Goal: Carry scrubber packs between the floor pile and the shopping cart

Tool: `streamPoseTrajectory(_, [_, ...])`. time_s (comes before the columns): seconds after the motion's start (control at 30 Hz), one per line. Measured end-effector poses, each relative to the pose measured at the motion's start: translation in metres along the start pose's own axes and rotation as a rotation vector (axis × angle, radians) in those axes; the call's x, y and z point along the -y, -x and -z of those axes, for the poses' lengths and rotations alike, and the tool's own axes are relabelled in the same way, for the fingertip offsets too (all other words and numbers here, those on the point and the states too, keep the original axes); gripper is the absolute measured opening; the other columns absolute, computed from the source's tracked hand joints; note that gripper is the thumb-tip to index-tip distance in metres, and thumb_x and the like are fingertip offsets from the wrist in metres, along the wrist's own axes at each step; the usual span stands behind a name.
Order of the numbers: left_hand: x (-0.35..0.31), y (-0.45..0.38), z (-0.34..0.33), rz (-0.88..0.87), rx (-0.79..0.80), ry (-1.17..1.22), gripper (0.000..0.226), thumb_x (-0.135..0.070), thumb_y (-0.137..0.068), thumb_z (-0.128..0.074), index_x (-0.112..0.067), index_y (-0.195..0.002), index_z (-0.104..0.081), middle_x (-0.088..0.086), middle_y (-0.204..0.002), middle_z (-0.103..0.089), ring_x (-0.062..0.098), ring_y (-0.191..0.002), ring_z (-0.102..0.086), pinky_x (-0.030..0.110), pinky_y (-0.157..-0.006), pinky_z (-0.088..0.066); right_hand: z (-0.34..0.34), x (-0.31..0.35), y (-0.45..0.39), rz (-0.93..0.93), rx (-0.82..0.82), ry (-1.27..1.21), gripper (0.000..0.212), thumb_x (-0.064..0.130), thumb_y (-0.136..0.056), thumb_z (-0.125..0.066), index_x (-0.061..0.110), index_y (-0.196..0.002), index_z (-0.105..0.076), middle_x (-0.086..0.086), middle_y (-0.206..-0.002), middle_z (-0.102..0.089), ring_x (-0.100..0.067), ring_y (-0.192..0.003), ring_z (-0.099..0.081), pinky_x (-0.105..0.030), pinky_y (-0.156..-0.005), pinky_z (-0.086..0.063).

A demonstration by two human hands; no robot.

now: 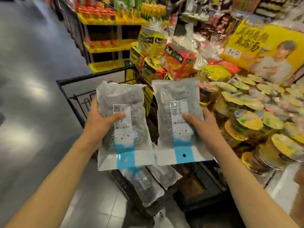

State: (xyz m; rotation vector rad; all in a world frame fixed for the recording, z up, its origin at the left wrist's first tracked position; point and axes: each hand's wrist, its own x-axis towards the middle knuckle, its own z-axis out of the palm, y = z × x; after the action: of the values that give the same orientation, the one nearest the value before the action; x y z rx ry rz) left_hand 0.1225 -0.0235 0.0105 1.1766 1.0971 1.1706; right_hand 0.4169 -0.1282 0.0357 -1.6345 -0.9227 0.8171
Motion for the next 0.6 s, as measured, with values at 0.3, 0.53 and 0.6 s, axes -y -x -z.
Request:
streamPoseTrajectory(0.3, [0.084,-0.036,-0.015,0.221,-0.326,-0.006,0.066,-0.006,-0.078,-0.087,-0.044,-0.121,-0.054,-0.003,-0.122,-0.072,0.021,-0.111,-0.072,0.052,-0.089,-0.061,-0.062,-0.074,-0.155,-0.076,0.339,0.085,0.050,0.047,-0.076,-0.084,0.023,-0.113,-0.062,-0.004,-0.110,-0.075,-0.024,-0.100,-0.074,-0.053,-0.090,-0.060])
streamPoseTrajectory(0.53, [0.158,-0.081,-0.022,0.347,-0.449,-0.041,0.064,-0.008,-0.080,-0.086,-0.030,-0.129,-0.050,-0.004,-0.121,-0.071,0.015,-0.109,-0.072,0.045,-0.090,-0.062,-0.110,-0.145,-0.232,-0.123,0.458,0.207,0.029,0.038,-0.085,-0.082,0.030,-0.104,-0.062,0.002,-0.102,-0.072,-0.017,-0.093,-0.071,-0.049,-0.086,-0.060])
streamPoseTrajectory(0.6, [0.181,-0.096,-0.023,0.361,-0.439,-0.048,0.064,-0.008,-0.080,-0.086,-0.033,-0.127,-0.050,-0.006,-0.121,-0.070,0.009,-0.106,-0.072,0.041,-0.089,-0.063,-0.121,-0.170,-0.250,-0.121,0.448,0.237,0.031,0.046,-0.081,-0.083,0.033,-0.099,-0.061,0.005,-0.101,-0.072,-0.016,-0.095,-0.071,-0.052,-0.090,-0.059])
